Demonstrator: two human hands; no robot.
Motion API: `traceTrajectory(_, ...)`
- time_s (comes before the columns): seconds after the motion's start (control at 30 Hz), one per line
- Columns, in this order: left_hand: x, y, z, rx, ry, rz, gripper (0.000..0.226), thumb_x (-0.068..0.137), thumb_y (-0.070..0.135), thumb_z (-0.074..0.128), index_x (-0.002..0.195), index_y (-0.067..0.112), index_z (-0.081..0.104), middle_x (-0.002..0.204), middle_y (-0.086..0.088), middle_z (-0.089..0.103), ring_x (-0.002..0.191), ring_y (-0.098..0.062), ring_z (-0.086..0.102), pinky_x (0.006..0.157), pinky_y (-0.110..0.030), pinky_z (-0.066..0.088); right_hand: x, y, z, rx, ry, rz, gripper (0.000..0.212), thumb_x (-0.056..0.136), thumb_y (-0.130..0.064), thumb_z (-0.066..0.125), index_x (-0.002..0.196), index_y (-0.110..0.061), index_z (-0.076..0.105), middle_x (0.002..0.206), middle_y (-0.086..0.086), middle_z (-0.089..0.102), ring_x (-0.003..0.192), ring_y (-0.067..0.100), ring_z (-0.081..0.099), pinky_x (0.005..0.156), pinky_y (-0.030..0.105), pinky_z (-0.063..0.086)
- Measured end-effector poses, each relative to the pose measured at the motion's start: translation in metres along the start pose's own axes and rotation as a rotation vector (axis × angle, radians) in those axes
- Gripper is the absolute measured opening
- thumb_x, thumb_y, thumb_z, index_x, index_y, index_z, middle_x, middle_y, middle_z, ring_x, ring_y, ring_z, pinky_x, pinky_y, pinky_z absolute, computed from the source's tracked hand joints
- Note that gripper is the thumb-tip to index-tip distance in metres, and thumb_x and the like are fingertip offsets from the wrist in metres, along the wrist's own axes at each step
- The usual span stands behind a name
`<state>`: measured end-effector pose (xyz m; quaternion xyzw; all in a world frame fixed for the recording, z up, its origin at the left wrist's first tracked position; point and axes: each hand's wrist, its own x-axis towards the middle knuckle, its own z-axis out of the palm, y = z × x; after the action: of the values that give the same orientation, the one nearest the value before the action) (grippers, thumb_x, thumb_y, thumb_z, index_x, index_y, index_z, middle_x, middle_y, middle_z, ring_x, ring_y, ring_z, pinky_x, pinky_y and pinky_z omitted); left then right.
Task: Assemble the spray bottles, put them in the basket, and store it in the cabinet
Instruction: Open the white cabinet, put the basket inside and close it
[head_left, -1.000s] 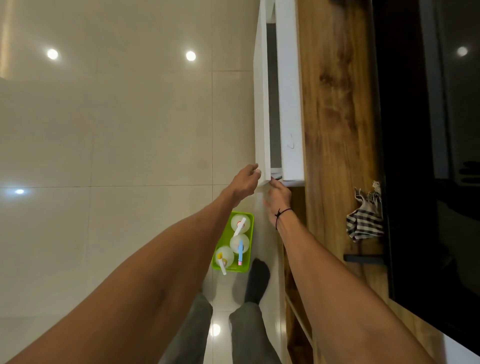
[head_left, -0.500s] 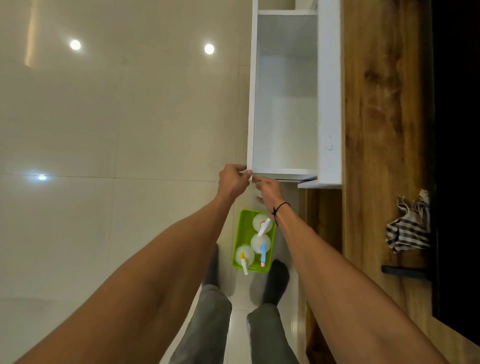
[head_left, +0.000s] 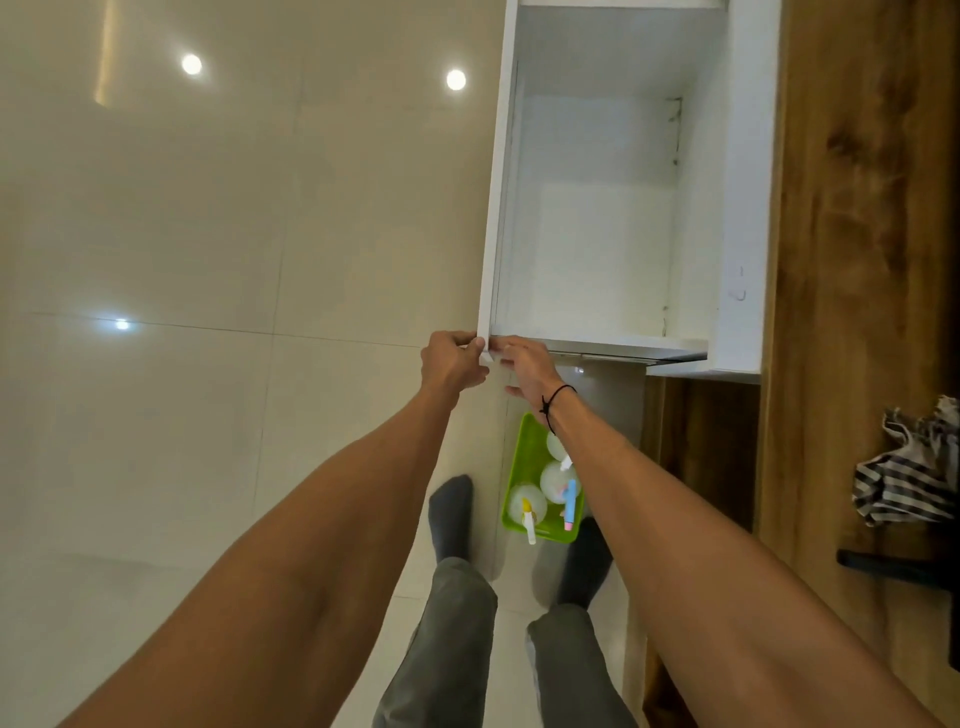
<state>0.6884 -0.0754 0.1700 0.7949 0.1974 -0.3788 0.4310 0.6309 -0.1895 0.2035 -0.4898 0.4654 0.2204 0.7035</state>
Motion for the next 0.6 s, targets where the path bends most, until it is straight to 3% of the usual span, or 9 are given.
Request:
traceTrajectory(0.13,-0.002,-0.009,-0.010,-0.100,0.007,-0.025,0.034,0.104,0.025,0.065,0.132,0.006,0.071,0.103,-0.018,0.077,0.095,-0.038,0.080,0.086,-0.046,0.067,-0.001,-0.001,0.013,-0.019,-0.018,0.005,0.034,0.106,-0.011,0.050,0.135,-0.003,0.067,0.146,0.012,0.064,0.120,0.022,0.053,0.103,0.048,0.038)
traceTrajectory(0.23,-0.001,-0.016,-0.018,-0.065,0.006,-0.050,0.039,0.104,0.037,0.063,0.130,0.009,0.071,0.101,-0.013,0.078,0.088,-0.029,0.081,0.076,-0.038,0.068,0.001,0.001,0.018,-0.037,-0.042,-0.003,0.035,0.108,-0.011,0.048,0.136,-0.006,0.067,0.147,0.008,0.063,0.123,0.019,0.050,0.115,0.054,0.035)
traceTrajectory(0.33,-0.003,-0.022,-0.023,-0.015,0.002,-0.109,0.050,0.103,0.053,0.057,0.124,0.010,0.073,0.101,-0.012,0.079,0.083,-0.024,0.080,0.071,-0.034,0.066,0.007,0.007,0.021,-0.060,-0.033,-0.022,0.037,0.108,-0.010,0.043,0.137,-0.008,0.066,0.147,0.007,0.062,0.128,0.022,0.050,0.112,0.052,0.038)
traceTrajectory(0.47,-0.012,-0.038,-0.016,0.022,-0.084,-0.211,0.072,0.103,0.071,0.033,0.118,0.013,0.072,0.104,-0.014,0.078,0.090,-0.028,0.078,0.073,-0.035,0.064,0.019,0.028,0.005,-0.100,0.126,-0.098,0.032,0.103,-0.011,0.047,0.121,-0.007,0.073,0.131,0.014,0.070,0.110,0.023,0.059,0.097,0.042,0.049)
traceTrajectory(0.53,-0.015,-0.052,-0.006,0.028,-0.114,-0.249,0.074,0.104,0.070,0.029,0.116,0.010,0.071,0.103,-0.017,0.077,0.091,-0.031,0.077,0.075,-0.036,0.064,0.024,0.045,-0.014,-0.154,0.236,-0.112,0.029,0.100,-0.013,0.049,0.110,-0.003,0.074,0.121,0.019,0.073,0.102,0.027,0.062,0.092,0.046,0.053)
traceTrajectory(0.6,-0.018,-0.068,0.008,0.066,-0.141,-0.259,0.067,0.106,0.063,0.035,0.119,0.006,0.069,0.102,-0.017,0.077,0.087,-0.031,0.076,0.075,-0.037,0.064,0.029,0.064,-0.038,-0.195,0.347,-0.118,0.025,0.099,-0.014,0.051,0.101,-0.005,0.074,0.113,0.023,0.075,0.100,0.034,0.065,0.096,0.054,0.055)
